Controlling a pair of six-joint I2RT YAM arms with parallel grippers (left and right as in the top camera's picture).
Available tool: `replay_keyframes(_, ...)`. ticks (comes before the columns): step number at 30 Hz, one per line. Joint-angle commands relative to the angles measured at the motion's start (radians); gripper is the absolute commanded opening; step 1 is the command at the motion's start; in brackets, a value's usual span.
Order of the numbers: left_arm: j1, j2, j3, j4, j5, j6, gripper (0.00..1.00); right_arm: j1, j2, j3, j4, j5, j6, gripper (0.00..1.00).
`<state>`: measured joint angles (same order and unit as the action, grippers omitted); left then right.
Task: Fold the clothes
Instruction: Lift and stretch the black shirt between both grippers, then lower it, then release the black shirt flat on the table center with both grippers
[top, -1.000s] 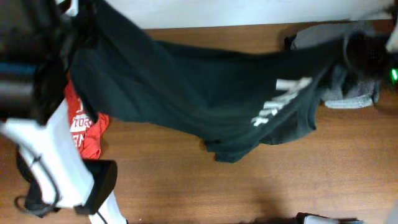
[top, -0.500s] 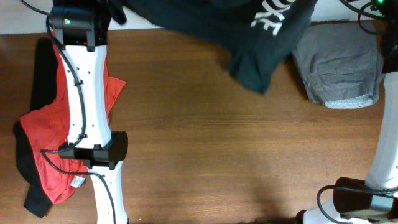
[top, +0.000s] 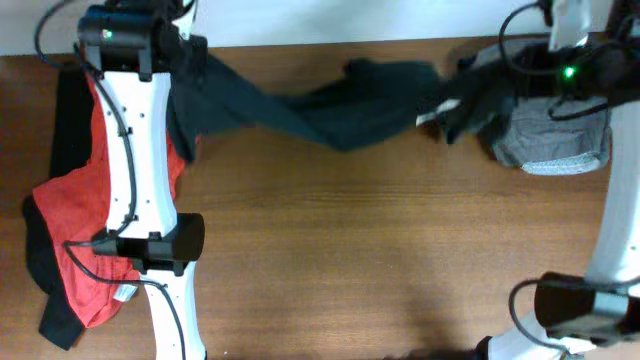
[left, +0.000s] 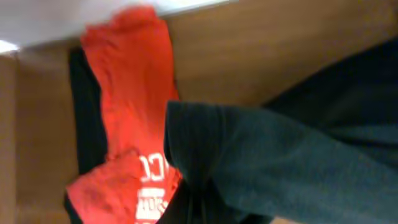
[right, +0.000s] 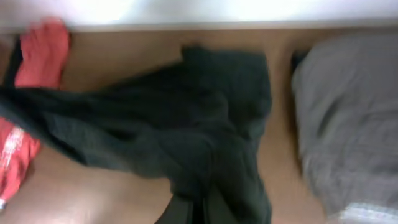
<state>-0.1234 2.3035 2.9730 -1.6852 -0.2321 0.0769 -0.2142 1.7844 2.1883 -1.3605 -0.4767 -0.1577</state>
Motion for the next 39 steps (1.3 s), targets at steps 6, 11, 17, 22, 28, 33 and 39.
replay_keyframes(6,0.006,-0.012,-0.341,-0.002,0.117,-0.053,0.01,0.004,0.087,-0.079,-0.126,0.021,-0.126,0.04)
replay_keyframes(11,0.006,-0.012,-0.492,0.005,0.143,-0.071,0.01,0.004,0.087,-0.177,-0.132,0.021,-0.126,0.04)
replay_keyframes(17,0.006,-0.017,-0.518,-0.003,0.182,-0.092,0.01,0.004,0.084,-0.241,-0.151,0.025,-0.127,0.04)
replay_keyframes(22,0.002,-0.039,-0.518,-0.003,0.245,-0.092,0.01,0.003,0.064,-0.242,-0.211,0.036,-0.126,0.04)
replay_keyframes(28,-0.014,-0.089,-0.563,-0.003,0.256,-0.093,0.01,0.003,0.013,-0.242,-0.256,0.071,-0.122,0.04)
replay_keyframes(33,-0.030,-0.182,-0.732,-0.002,0.254,-0.112,0.01,0.003,-0.016,-0.254,-0.278,0.107,-0.088,0.04)
replay_keyframes(39,-0.060,-0.301,-1.003,0.068,0.255,-0.139,0.01,0.003,-0.055,-0.402,-0.281,0.121,-0.070,0.04)
